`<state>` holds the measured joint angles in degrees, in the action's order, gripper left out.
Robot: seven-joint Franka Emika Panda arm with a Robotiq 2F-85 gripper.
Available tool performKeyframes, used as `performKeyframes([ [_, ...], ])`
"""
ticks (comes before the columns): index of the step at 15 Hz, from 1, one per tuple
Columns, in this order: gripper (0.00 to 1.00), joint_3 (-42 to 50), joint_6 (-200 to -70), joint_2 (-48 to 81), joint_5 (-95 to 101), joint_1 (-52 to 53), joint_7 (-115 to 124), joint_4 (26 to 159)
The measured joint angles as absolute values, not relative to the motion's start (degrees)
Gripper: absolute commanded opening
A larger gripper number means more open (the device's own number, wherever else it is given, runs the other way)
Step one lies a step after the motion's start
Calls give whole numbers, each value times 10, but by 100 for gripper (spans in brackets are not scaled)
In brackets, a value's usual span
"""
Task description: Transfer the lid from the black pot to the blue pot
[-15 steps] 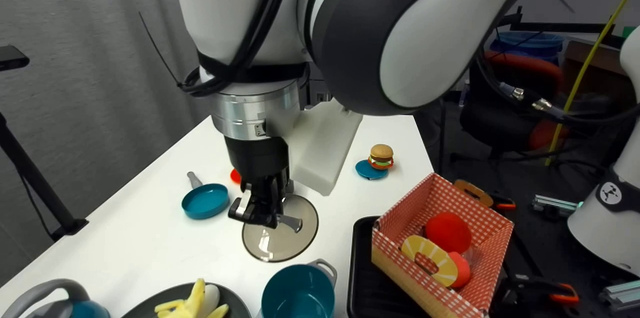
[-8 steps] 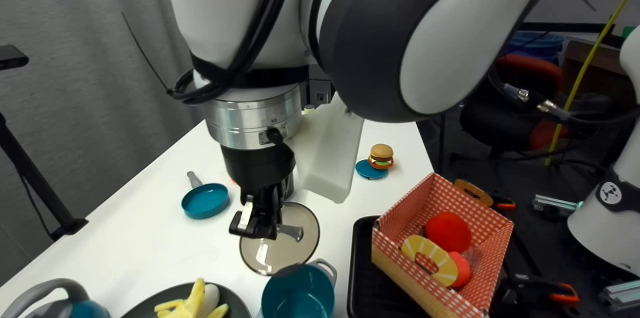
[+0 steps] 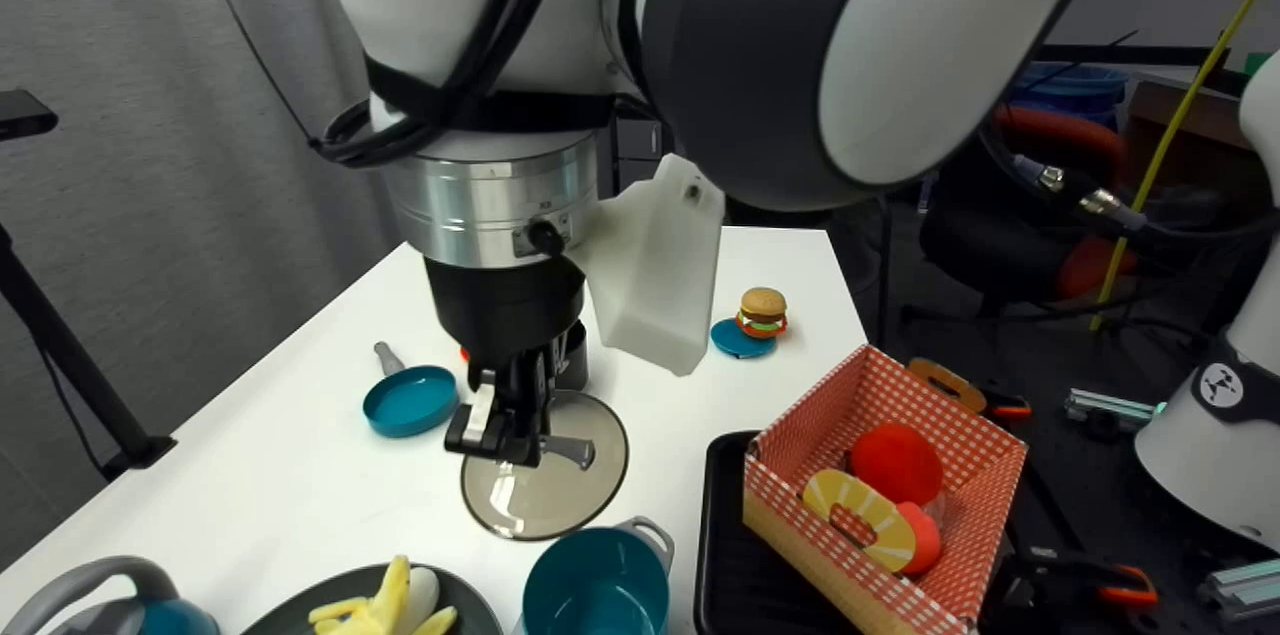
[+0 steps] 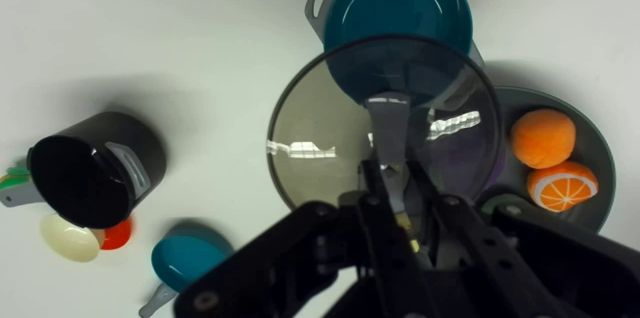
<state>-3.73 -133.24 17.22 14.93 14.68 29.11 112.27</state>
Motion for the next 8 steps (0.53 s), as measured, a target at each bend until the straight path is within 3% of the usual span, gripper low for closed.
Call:
performKeyframes([
  [8, 4, -57, -1332, 159, 148, 147, 246, 1123],
])
